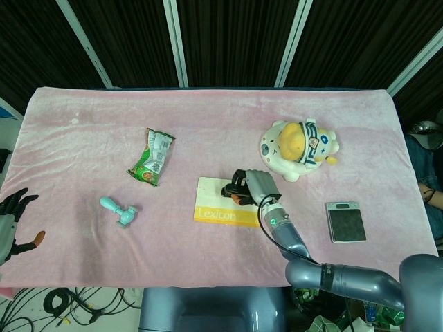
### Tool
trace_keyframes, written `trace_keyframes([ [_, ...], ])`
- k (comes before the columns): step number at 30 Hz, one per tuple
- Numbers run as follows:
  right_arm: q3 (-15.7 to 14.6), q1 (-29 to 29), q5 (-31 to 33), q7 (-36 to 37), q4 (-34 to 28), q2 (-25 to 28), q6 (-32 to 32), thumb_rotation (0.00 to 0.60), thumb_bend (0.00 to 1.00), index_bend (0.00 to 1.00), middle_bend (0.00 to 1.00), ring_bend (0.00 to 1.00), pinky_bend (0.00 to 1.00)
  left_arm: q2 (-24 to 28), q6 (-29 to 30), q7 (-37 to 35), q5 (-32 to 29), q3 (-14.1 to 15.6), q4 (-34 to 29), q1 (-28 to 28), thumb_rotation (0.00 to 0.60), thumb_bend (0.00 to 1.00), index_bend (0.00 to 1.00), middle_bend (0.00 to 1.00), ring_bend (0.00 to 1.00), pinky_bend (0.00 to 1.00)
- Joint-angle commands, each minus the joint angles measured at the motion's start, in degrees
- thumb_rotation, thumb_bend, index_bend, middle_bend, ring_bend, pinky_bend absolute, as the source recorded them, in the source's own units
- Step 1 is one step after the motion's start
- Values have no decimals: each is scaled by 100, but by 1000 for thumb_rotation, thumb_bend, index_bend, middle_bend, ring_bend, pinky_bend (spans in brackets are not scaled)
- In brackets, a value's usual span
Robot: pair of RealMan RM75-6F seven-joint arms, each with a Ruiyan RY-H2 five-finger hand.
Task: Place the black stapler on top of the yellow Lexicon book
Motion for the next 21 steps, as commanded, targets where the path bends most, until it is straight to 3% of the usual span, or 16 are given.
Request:
trace_keyframes([
  [1, 97, 174, 255, -142, 184, -250, 122, 600, 281, 536, 509, 491, 447, 1, 3, -3, -1, 1, -4, 2, 600, 311, 152, 23, 0, 104],
  [11, -15, 330, 196, -206, 627, -708, 143, 600, 281, 536, 500, 490, 448, 9, -12, 9, -31, -4, -21, -5, 600, 311, 152, 23, 0, 104],
  [21, -144, 330, 266, -267, 810, -829, 9, 600, 260, 509, 387, 412, 442, 23, -27, 2, -46, -6, -27, -11, 600, 312, 150, 22, 0, 104],
])
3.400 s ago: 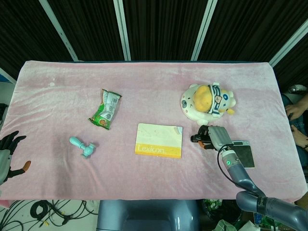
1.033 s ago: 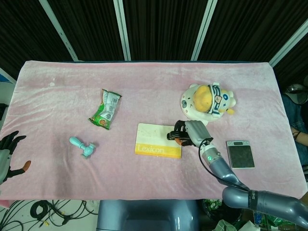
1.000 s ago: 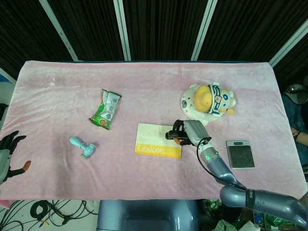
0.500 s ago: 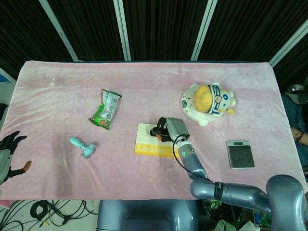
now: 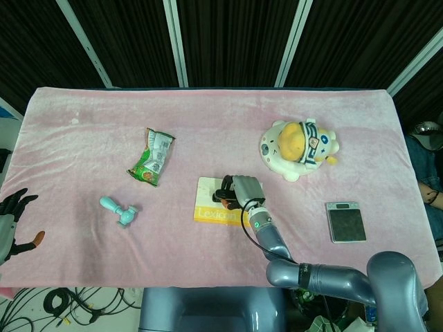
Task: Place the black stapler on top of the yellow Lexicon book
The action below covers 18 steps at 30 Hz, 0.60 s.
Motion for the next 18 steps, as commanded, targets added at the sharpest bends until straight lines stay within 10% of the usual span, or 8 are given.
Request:
trace_keyframes([
  [1, -19, -6, 23, -11, 24, -9, -35, 600, 253, 495, 373, 403, 440, 4, -6, 20, 4, 5, -6, -4, 600, 312, 150, 22, 0, 104],
  [18, -73, -175, -187, 50, -363, 173, 77, 600, 198, 182, 64, 121, 279, 21, -27, 63, -12, 30, -1, -3, 600, 314, 150, 22, 0, 107],
])
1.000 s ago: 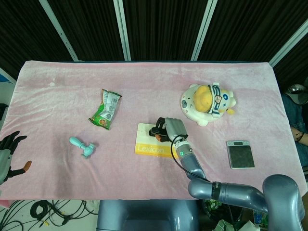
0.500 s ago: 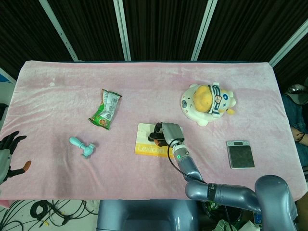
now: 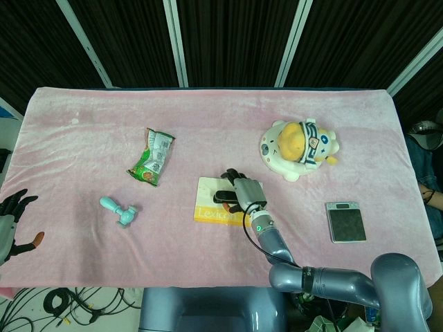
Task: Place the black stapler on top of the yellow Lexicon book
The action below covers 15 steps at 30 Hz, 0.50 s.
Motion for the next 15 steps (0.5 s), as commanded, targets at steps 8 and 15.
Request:
trace_keyframes([
  [8, -109, -313, -244, 3, -929, 814, 116, 600, 188, 151, 24, 82, 189, -3, 15, 0, 8, 1, 14, 4, 600, 314, 150, 22, 0, 107],
  [15, -582, -1116, -942, 227, -2298, 2523, 224, 600, 188, 100, 24, 83, 189, -38, 94, -29, 22, -23, 25, 26, 600, 314, 150, 22, 0, 107],
])
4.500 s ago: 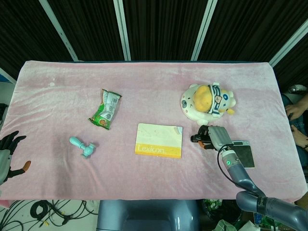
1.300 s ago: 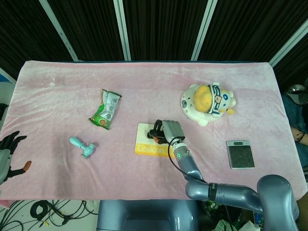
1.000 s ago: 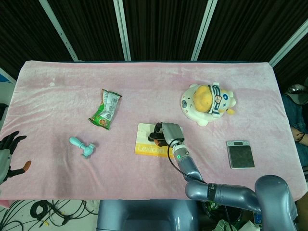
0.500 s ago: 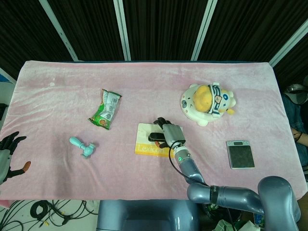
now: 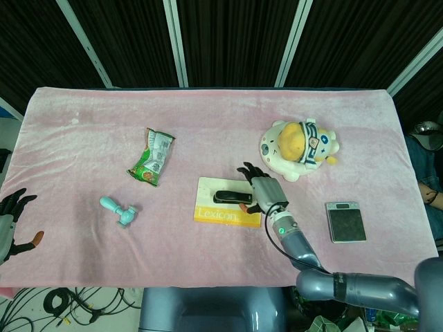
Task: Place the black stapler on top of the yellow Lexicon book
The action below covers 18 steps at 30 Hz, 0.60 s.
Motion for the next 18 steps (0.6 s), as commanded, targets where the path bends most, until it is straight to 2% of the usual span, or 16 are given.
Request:
trace_keyframes([
  [1, -472, -729, -693, 205, -1093, 1381, 162, 600, 187, 98, 24, 83, 189, -16, 12, -6, -10, -8, 6, 4, 600, 314, 150, 22, 0, 107],
  [4, -735, -1329, -1398, 679, -1534, 2124, 460, 600, 187, 97, 24, 83, 189, -38, 38, 9, -15, -30, 13, -2, 600, 314, 150, 22, 0, 107],
  [5, -775, -1423, -1546, 788, -1570, 2214, 497, 600, 188, 96, 24, 83, 189, -42, 44, 17, -10, -31, 16, -2, 600, 314, 150, 22, 0, 107],
  [9, -1171, -2253, -2845, 1660, -1365, 2736, 1114, 600, 188, 94, 24, 82, 188, -78, 114, 93, 23, -32, 43, 9, 600, 314, 150, 22, 0, 107],
  [14, -1636, -3036, -4012, 2510, -567, 2669, 1960, 600, 187, 94, 25, 82, 185, -145, 248, 127, 44, -71, 77, 37, 600, 314, 150, 23, 0, 107],
  [18, -1877, -3442, -4494, 2520, 238, 2265, 2491, 600, 188, 94, 25, 82, 171, -173, 285, 137, 72, -65, 92, 50, 600, 314, 150, 24, 0, 107],
])
